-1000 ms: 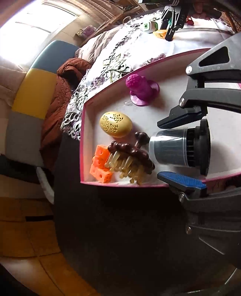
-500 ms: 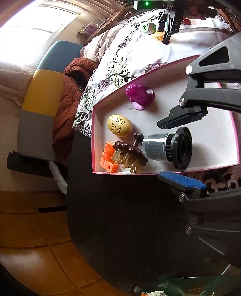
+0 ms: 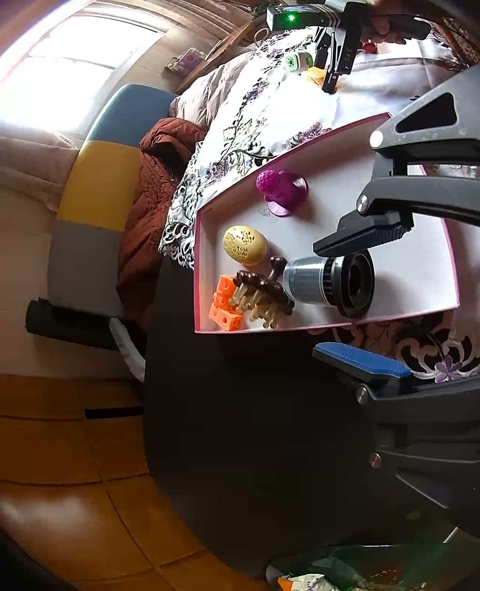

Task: Organize rigid objects
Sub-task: 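Carry the orange piece into the tray beside the magenta cup and open the right gripper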

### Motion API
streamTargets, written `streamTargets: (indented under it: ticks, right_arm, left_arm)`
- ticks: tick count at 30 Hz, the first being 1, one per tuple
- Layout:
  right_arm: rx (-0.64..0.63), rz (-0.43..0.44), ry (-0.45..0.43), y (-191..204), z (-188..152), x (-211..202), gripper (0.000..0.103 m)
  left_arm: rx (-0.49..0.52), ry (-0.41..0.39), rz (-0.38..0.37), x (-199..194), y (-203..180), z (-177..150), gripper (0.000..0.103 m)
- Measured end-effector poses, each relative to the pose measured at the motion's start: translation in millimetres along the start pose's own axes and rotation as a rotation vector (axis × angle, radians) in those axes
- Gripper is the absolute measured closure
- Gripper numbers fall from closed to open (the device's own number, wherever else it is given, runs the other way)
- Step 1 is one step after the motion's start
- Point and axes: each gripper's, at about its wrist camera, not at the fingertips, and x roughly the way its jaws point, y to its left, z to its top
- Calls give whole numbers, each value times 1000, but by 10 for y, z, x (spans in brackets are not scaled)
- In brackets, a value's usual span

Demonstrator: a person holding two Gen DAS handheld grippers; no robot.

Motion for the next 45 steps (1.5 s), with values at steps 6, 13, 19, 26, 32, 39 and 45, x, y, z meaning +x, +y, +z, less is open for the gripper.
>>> streamTargets:
  ticks: [6, 13, 19, 26, 32, 39, 45]
  right_arm:
    - [6, 54, -92, 253, 179, -313, 39]
    - [-152, 242, -176, 1139, 476, -681, 39]
    - [-346, 347, -135, 2095, 576, -511, 39]
    - [-372, 275, -70, 2525, 786, 34, 39]
    - [-358, 242, -49, 2531, 841, 217, 39]
    - [-348, 223, -45, 2520, 814, 250, 38]
    - [-316, 236, -55, 2468, 775, 191, 38]
  left_arm:
    - [-32, 10, 2, 22, 147, -73, 54]
    - [-92, 1, 23, 23, 370, -103, 54]
    - [-127, 4, 33, 34, 507, -133, 54]
    - [-129, 17, 36, 51, 563, -164, 54]
    - [-120, 21, 31, 65, 551, -170, 54]
    - [-116, 22, 28, 62, 522, -190, 54]
    - [-101, 19, 27, 37, 478, -197, 54]
